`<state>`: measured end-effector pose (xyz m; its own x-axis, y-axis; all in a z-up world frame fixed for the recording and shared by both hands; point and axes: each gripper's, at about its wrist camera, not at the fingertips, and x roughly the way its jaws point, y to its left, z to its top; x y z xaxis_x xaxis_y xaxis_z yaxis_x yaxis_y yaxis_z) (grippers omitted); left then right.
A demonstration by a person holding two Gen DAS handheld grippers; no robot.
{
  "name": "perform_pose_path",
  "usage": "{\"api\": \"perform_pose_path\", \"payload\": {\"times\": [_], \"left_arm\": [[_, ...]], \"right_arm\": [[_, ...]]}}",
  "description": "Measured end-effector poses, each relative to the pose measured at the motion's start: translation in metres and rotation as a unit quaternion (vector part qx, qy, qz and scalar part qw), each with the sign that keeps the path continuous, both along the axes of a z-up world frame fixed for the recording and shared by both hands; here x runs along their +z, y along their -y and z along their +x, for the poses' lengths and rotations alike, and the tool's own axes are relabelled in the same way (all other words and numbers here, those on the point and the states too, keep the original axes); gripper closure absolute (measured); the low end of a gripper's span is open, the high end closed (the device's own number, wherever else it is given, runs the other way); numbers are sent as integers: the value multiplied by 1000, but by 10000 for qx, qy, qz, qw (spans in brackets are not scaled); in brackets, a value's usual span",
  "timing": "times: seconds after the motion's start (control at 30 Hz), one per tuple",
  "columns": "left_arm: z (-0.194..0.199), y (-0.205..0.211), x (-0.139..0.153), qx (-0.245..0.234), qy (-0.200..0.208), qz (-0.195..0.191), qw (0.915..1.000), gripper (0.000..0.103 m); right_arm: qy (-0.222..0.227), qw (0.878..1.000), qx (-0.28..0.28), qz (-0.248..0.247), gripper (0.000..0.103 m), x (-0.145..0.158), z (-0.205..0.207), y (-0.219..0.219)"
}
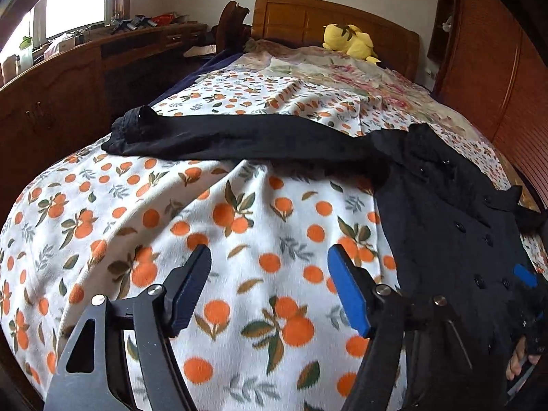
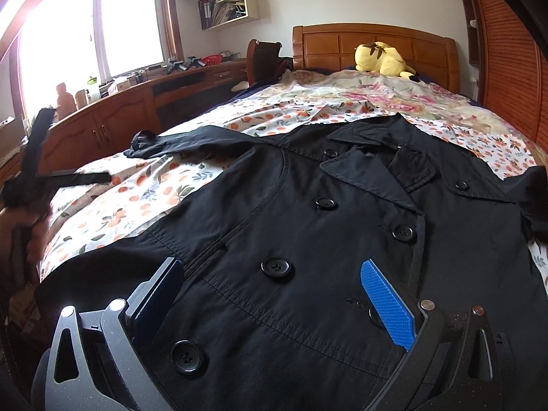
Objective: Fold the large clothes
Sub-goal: 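Move the left gripper down to the cuff of the nearest coat sleeve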
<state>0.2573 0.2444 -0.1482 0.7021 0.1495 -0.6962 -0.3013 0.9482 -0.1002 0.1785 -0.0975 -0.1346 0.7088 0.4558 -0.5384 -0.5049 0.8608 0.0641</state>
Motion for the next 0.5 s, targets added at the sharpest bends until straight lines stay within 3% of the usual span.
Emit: {"api": "perform_pose_path", "payload": {"times": [0.3,0.5], "left_arm": [[80,-30,-11,273,-42,33,9996,35],[114,-63,-21,575,-44,-768,9954,36]], "right_arm": [[-59,10000,-70,8,0,-7,4,0],[-243,9997,-57,78,0,-11,9,2]]}}
